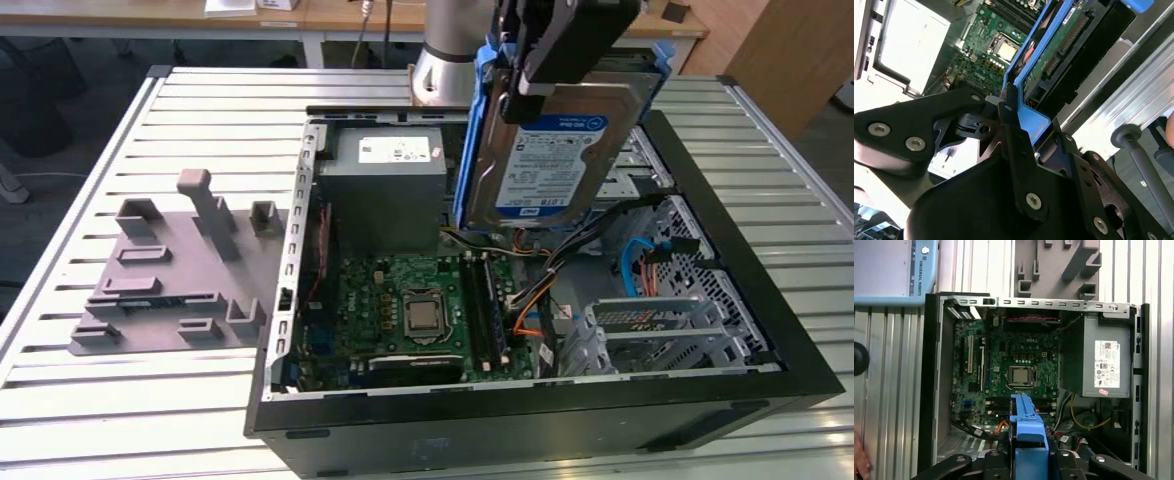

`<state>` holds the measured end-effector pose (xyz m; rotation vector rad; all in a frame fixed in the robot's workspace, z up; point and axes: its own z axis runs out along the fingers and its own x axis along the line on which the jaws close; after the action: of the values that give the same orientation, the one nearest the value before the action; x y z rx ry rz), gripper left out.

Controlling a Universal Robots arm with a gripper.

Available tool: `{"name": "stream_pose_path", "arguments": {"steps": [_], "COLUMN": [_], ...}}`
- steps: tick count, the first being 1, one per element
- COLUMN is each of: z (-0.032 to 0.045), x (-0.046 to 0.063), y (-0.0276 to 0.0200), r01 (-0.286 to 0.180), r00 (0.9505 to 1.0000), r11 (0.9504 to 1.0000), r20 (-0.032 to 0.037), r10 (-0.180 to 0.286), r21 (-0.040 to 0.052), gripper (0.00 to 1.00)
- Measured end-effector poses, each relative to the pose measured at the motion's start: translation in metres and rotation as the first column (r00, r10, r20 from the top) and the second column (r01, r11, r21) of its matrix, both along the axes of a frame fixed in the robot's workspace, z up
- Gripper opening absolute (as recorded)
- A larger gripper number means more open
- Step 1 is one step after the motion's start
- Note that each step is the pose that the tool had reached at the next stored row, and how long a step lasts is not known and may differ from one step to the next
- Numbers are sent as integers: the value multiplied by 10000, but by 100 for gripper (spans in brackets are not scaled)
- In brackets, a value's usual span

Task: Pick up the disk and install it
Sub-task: 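Insert the disk into the insertion slot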

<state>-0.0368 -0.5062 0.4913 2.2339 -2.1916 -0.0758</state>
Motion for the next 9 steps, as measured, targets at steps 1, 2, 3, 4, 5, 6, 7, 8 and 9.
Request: {"name": "stream_pose_path", "arguments": {"steps": [1,2,3,4,5,6,7,8,9], "z": [-3,-5,-8,-11,-14,-14,-15,-15,-15], "x": [0,0,0,0,1,1,1,1,1], "y": [-28,-56,-82,-107,-133,-156,-172,-181,-182], "r01": [0,0,0,1,0,0,0,1,1], "r00": [10000,10000,10000,10000,10000,10000,10000,10000,10000], "r11": [10000,10000,10000,10000,10000,10000,10000,10000,10000], "r20": [0,0,0,0,0,0,0,0,0], "r10": [0,0,0,-1,0,0,0,-1,-1], "r21": [1,0,0,0,1,0,-1,-1,0], "gripper": [36,36,36,36,36,36,36,36,36]}}
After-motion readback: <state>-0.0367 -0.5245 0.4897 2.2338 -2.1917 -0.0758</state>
